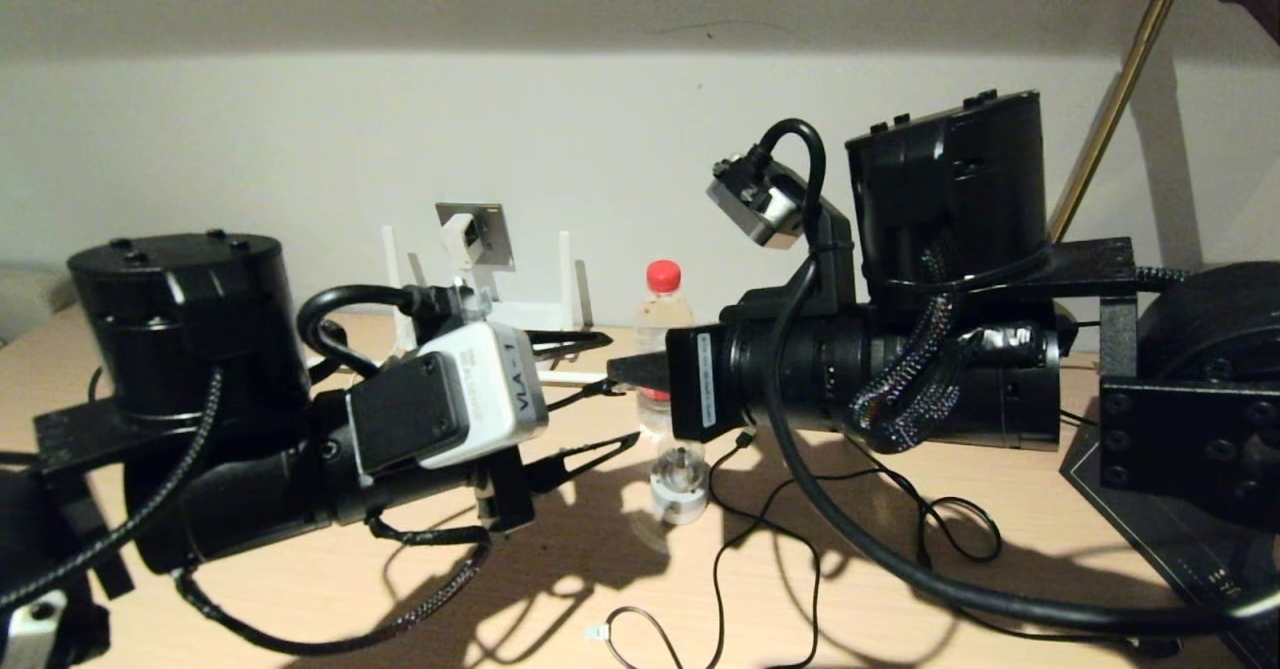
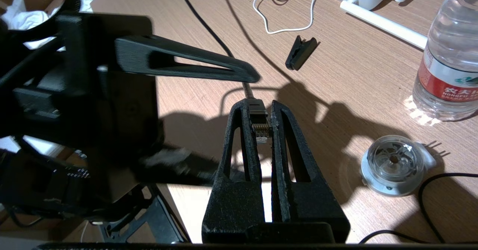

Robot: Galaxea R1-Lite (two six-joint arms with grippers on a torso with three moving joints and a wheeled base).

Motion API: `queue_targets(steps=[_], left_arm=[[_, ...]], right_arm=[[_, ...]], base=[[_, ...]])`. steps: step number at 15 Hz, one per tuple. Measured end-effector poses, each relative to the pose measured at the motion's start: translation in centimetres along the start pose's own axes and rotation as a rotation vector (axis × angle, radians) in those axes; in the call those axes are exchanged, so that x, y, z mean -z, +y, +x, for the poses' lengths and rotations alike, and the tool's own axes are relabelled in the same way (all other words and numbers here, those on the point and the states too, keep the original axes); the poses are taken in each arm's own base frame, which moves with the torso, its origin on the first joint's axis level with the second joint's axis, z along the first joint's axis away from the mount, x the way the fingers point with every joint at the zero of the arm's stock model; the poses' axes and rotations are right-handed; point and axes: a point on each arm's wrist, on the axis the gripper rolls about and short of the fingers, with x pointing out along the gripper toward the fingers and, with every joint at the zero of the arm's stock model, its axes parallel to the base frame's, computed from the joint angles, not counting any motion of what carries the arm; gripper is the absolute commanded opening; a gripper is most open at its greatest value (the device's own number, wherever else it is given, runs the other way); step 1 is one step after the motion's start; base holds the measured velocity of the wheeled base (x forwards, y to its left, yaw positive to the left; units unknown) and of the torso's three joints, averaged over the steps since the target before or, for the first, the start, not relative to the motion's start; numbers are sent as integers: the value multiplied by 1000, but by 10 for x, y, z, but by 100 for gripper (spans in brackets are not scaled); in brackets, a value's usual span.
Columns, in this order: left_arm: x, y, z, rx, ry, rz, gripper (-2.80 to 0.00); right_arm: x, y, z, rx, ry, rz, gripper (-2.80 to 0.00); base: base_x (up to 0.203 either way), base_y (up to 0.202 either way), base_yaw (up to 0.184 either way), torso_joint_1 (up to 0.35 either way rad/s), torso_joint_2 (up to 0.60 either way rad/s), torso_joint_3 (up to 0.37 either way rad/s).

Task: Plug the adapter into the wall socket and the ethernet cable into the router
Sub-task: Hand it to the other hand

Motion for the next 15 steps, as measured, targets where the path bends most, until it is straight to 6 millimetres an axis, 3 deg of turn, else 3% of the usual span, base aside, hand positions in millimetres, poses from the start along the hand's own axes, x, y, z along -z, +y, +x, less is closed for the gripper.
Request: queue_targets(steps=[4,8,12,15], left_arm=[[-1,-3,-10,-14,-1,-22,0],[-7,3,-27,-53,-84,-128,0],[-9,21,-28,-119,-225,-52,0],[-5,25,-20,-118,-317,32,0]], right_arm=[[-1,-2,-3,10,-5,70,-280],[-25,0,-13,1,-60,345,-280],[-29,-1,-12,-1,-32,554,-280],[-45,-5,-19,-83,30,726,-280]], base=[[0,0,0,0,0,0],[0,0,0,0,0,0],[0,0,0,0,0,0],[0,0,0,0,0,0]])
